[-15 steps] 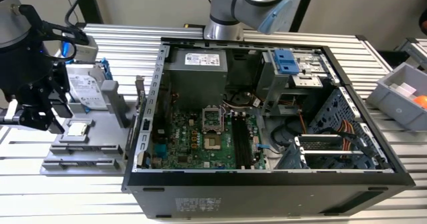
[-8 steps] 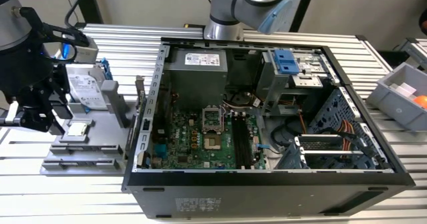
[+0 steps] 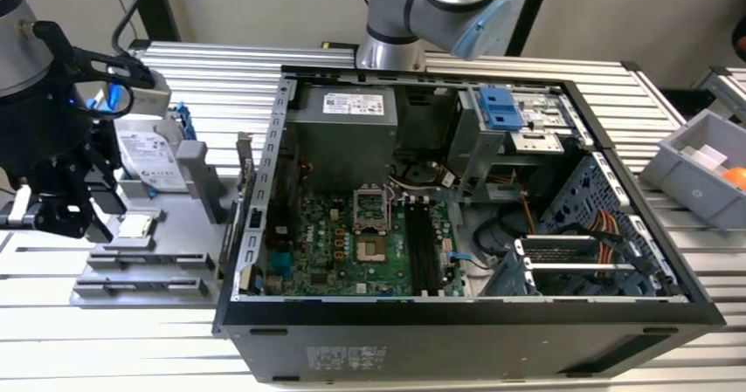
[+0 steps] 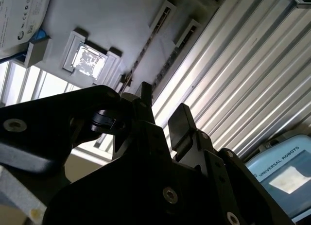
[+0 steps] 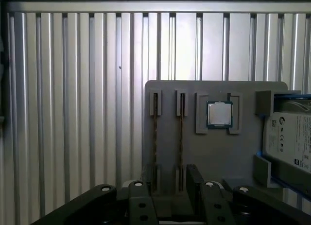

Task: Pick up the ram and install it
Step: 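Pick up the ram and move it above insertion slot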

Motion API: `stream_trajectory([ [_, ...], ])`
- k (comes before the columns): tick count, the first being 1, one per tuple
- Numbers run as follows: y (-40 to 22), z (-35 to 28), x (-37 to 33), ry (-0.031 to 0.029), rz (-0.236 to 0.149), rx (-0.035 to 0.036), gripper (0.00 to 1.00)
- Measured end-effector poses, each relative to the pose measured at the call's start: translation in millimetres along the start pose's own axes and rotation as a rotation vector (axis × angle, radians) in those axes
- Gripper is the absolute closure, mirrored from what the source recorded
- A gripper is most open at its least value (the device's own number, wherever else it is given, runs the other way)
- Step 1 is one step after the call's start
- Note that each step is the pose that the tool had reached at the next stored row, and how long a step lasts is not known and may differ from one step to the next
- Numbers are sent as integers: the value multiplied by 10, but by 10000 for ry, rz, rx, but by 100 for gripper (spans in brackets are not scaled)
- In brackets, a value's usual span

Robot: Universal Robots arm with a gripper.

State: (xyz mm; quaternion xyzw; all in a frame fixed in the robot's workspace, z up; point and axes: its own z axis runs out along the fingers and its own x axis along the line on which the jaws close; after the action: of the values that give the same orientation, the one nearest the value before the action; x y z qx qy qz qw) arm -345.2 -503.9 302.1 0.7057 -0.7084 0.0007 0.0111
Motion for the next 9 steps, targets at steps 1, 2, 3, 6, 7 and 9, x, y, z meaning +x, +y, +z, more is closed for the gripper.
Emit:
stream_trajectory([
  [1,0,3,1,0,-3,0,0],
  [2,0,6,1,2,-6,-2,0],
  [3,0,12,1,0,-7,0,0],
  [6,-1,21,2,2,-9,-2,0],
  [7,0,22,1,2,-8,-2,0],
  [9,-1,24,1,0,-8,0,0],
])
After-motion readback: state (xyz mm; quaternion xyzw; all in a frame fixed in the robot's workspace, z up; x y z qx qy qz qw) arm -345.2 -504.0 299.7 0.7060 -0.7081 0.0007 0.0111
